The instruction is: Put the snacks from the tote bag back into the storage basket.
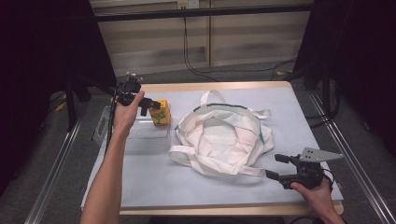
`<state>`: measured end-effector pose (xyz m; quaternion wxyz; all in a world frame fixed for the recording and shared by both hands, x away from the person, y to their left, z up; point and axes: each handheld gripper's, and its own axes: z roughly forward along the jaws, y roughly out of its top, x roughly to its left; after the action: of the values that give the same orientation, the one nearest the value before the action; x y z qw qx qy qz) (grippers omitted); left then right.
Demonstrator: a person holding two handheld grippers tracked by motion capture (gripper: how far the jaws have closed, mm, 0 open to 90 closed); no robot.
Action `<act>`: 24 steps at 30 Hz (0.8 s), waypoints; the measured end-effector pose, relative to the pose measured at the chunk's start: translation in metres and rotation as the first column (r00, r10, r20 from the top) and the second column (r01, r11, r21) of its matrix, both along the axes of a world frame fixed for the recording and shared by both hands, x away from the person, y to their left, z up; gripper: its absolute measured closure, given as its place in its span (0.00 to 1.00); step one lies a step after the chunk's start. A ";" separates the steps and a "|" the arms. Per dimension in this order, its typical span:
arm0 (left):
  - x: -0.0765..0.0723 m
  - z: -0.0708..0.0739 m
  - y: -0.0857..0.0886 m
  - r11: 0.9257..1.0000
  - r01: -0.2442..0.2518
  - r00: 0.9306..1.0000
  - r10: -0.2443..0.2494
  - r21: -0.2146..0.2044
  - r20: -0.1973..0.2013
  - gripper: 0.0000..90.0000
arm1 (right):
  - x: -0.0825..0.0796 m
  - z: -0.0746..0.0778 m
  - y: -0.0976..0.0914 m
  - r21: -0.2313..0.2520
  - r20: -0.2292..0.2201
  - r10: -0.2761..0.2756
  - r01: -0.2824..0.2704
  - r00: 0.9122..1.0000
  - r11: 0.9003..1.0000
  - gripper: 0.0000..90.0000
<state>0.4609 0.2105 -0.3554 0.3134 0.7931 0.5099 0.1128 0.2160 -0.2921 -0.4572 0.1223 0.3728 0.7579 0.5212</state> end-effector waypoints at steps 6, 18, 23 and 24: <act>-0.018 0.003 0.008 0.999 0.048 0.996 -0.046 -0.025 0.082 0.04 | 0.000 0.000 0.000 0.000 0.002 -0.005 0.005 1.000 1.000 0.25; -0.049 0.011 0.014 0.993 0.097 0.985 -0.086 -0.067 0.150 0.03 | 0.001 0.000 -0.003 0.011 0.000 -0.024 0.024 1.000 1.000 0.20; -0.067 0.010 0.016 0.988 0.120 0.975 -0.099 -0.096 0.200 0.03 | 0.000 0.001 -0.004 0.016 -0.002 -0.032 0.032 0.999 0.999 0.20; -0.070 0.010 0.017 0.987 0.130 0.973 -0.108 -0.098 0.205 0.04 | 0.000 0.001 -0.004 0.017 -0.001 -0.036 0.036 0.999 0.999 0.20</act>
<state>0.3906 0.2275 -0.3458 0.4126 0.7885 0.4329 0.1439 0.2156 -0.2962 -0.4567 0.1281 0.3876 0.7466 0.5254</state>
